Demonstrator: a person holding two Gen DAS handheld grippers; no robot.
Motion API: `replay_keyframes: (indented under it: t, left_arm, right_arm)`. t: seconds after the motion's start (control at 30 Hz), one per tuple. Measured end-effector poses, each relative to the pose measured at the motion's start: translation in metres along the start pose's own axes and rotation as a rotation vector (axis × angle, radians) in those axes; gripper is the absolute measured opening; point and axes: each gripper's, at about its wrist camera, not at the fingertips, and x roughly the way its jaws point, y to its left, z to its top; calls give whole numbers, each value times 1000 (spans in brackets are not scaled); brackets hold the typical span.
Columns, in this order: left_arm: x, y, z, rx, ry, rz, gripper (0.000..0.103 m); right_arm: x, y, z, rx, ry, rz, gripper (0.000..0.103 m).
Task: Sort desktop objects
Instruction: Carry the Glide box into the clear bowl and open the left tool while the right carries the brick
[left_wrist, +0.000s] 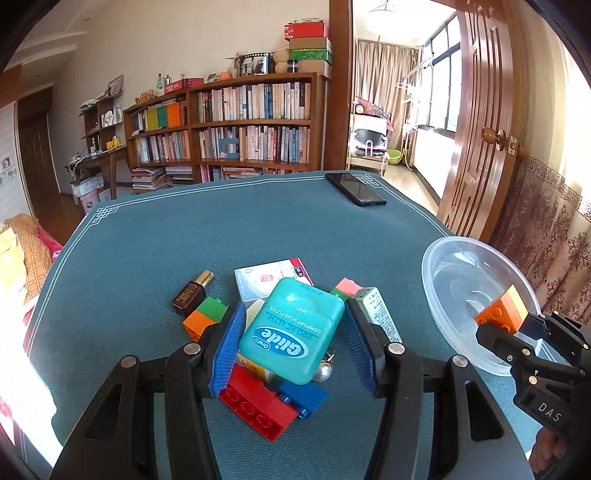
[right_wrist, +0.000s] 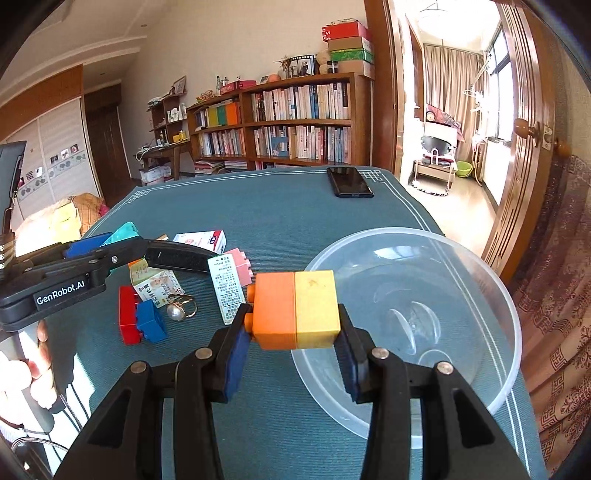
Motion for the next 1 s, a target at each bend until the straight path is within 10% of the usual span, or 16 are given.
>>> replay_keyframes:
  t: [1.0]
  left_arm:
    - [40, -145, -2, 153, 87, -270, 57]
  right_arm:
    - [-2, -113, -17, 164, 53, -170, 47]
